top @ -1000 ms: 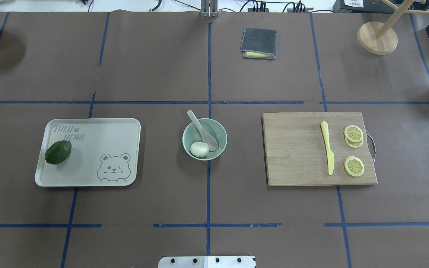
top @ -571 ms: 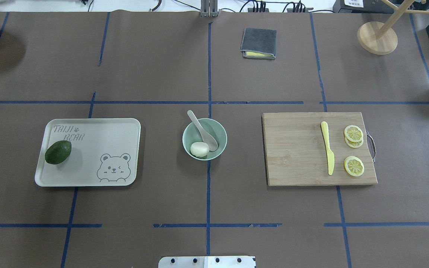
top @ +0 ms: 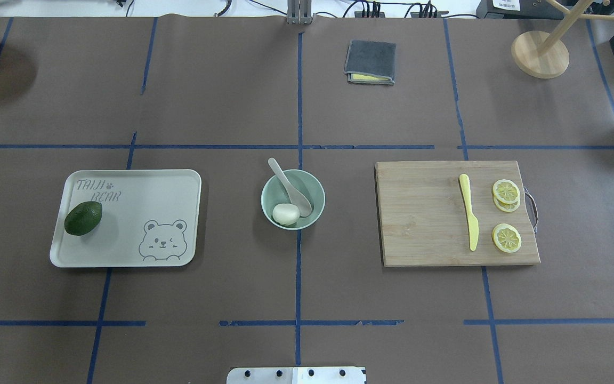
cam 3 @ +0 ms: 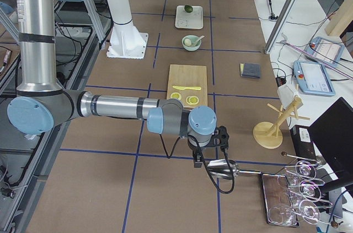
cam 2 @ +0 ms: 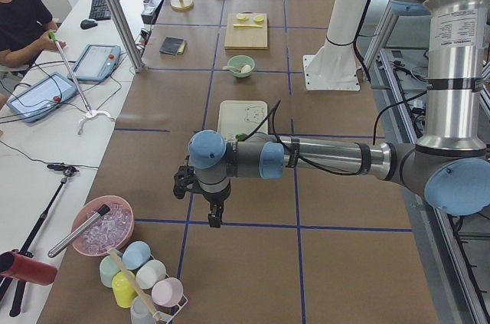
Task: Put spoon and bun in bowl
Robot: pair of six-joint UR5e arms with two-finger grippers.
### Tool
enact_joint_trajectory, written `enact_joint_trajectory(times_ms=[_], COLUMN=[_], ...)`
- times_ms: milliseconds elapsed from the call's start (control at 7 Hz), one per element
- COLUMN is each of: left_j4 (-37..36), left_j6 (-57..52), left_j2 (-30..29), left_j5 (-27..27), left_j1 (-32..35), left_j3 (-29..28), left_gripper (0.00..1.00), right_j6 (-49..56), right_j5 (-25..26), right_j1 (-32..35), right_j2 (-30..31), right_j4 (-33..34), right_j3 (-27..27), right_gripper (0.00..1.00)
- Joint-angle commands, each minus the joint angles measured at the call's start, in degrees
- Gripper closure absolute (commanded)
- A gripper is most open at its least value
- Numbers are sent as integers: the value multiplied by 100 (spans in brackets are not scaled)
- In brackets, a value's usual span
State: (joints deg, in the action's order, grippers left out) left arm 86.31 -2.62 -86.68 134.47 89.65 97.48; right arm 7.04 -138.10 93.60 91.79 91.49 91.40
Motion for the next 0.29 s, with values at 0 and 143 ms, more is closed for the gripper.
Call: enact_joint_trajectory(times_ms=[0,143], left_j4=[0,0], left_j6=[7,7], left_j2=[-15,-15], left_j5=[0,0], left_j1=[0,0], left_j3=[8,8], left_gripper=[0,0], right_j6=[-1,-10], right_j5=[2,2], right_j1=[0,0], right_j2=[-29,-38], right_j4=[0,0], right_j3=[1,-8], right_gripper=[0,0])
